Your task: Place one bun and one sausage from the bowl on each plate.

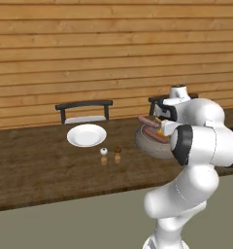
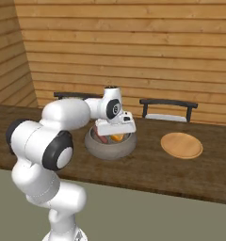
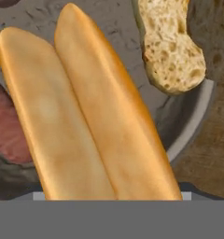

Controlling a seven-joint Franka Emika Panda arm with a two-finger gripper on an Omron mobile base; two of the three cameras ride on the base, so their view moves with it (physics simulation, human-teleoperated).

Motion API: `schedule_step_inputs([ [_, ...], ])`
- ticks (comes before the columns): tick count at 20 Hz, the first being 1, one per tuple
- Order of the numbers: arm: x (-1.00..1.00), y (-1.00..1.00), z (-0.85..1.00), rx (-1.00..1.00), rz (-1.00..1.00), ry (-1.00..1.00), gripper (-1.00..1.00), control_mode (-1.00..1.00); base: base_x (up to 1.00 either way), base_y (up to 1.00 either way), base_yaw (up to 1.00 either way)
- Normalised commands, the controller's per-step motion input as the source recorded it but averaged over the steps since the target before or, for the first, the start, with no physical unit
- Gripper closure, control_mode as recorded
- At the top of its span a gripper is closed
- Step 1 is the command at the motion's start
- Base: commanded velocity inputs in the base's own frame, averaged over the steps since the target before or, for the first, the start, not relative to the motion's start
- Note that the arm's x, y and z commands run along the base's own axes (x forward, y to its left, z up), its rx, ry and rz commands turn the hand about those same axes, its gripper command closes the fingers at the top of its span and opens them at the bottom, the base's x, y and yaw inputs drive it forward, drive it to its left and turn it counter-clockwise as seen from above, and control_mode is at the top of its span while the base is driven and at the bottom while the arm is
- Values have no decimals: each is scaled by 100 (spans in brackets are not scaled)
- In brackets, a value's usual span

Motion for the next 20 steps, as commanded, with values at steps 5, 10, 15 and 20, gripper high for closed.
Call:
schedule_step_inputs([
  [5,-81,-5,27,0,0,-20,100,-100,0,0,0],
  [10,-97,37,93,4,0,-41,100,-100,0,0,0],
  [15,-30,100,76,0,0,-42,100,-100,0,0,0],
  [20,0,100,48,2,0,-33,100,-100,0,0,0],
])
